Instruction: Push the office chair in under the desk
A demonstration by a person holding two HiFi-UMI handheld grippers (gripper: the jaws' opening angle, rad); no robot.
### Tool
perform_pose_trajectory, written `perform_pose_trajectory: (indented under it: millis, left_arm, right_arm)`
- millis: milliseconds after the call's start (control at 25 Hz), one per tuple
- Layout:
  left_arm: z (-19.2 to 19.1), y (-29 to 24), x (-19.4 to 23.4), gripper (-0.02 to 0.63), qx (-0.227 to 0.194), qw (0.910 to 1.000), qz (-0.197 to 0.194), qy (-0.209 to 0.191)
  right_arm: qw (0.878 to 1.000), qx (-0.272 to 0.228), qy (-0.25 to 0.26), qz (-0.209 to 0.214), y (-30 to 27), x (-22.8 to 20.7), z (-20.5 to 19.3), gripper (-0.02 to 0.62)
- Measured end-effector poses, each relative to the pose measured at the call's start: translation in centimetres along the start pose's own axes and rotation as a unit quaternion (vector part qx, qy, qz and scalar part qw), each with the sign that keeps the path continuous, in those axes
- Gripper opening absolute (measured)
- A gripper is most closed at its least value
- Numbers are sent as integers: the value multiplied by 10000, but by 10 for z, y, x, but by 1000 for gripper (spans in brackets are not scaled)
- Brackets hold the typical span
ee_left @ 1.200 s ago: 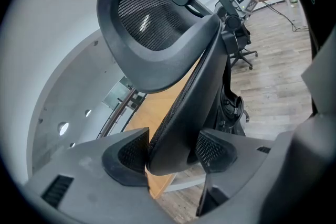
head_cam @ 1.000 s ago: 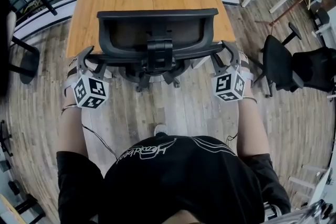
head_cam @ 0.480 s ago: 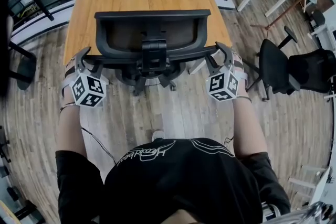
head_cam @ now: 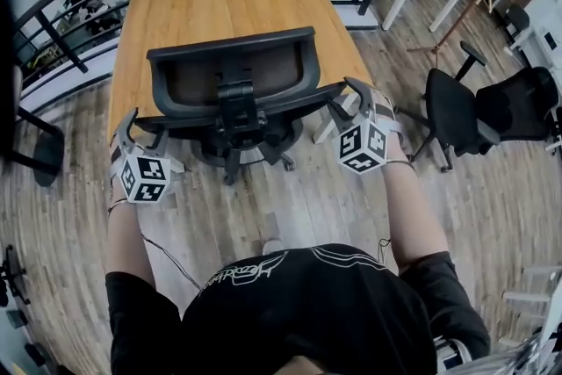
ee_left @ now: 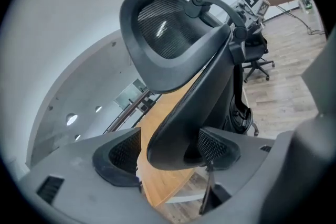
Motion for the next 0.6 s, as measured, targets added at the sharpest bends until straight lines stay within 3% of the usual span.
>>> perform_pose_trajectory:
  millis: [160,280,440,600]
  left_arm:
    - [-15,45,2,310,-80,9983,-7,576]
    - [-18,88,-7,308,-281,9891,-150,1436]
    - [0,142,-47,308,-759,9545,-639,2811]
    - [46,195,-102,307,-1341,9219,-1345,3378]
  right_arm:
    - [9958,-318,-859,16,43,4,-13,273]
    - [9801,-694,-1813,405,84,18,-20,272]
    - [9525,-1158,-2668,903,140,44,-22,272]
    - [9232,-1626,-3189,1400,193,76,-20,272]
Point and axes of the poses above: the fingertips, and each gripper's own axes: y backward along the fingers, x to its left, z out of its top, the point moved 7 cm from there along y, backward along the fingers, and after that the axes turned 3 degrees about z, right-handed, at the moved point
